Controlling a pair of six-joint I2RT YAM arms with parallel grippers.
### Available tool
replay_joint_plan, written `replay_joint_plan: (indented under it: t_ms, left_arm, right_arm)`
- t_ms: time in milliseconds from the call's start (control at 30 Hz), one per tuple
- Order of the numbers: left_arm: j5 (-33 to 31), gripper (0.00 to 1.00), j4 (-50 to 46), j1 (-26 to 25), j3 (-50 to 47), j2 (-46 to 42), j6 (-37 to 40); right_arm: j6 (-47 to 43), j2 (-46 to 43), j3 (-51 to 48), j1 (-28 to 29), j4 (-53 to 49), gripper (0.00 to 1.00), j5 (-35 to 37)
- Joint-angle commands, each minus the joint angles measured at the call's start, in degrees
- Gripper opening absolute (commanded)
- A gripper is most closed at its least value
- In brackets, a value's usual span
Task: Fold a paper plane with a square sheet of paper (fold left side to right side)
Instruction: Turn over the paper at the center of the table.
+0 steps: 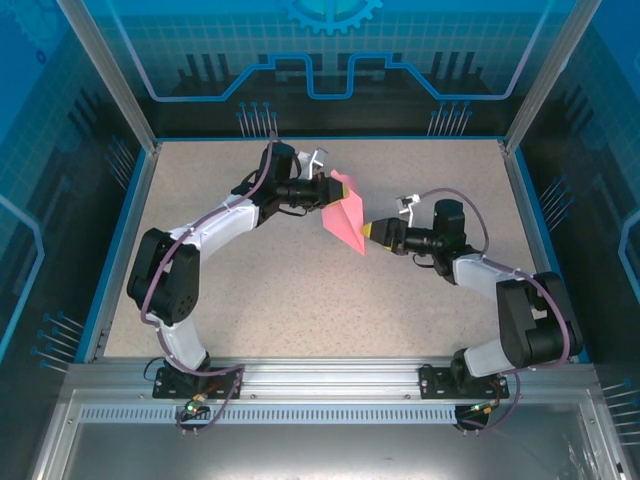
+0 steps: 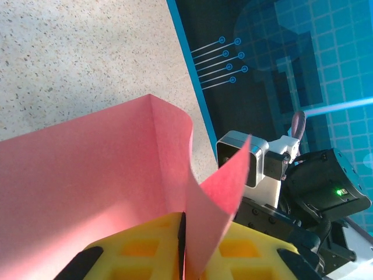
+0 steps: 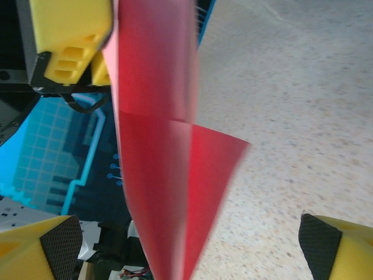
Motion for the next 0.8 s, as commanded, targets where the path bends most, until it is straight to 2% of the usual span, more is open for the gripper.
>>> replay_joint_plan:
  t_ms: [0, 100, 267, 467, 767]
  left_arm:
    - [2.4, 0.15, 0.7, -0.1, 0.8, -2.1, -0.8]
    - [2.8, 0.16, 1.0, -0.1, 0.7, -2.9, -1.2]
    - [2.9, 0.16, 0.9, -0.1, 0.3, -3.7, -1.2]
    - [2.5, 0.16, 0.8, -0.2, -0.7, -3.7, -1.3]
    - [2.1, 0.19, -0.6, -0.2, -0.9, -3.4, -0.2]
  right_arm:
    - [6.7, 3.1, 2.5, 2.7, 8.8, 0.99, -1.6]
    - [11.3, 6.4, 3.8, 4.5, 12.9, 0.98, -1.0]
    - [14.7, 8.8, 4.5, 5.7, 17.0, 0.88, -1.4]
    - [12.8, 7.4, 4.8, 5.5, 13.7, 0.67, -1.3]
    - [6.2, 3.2, 4.9, 4.0, 4.3, 0.44, -0.4]
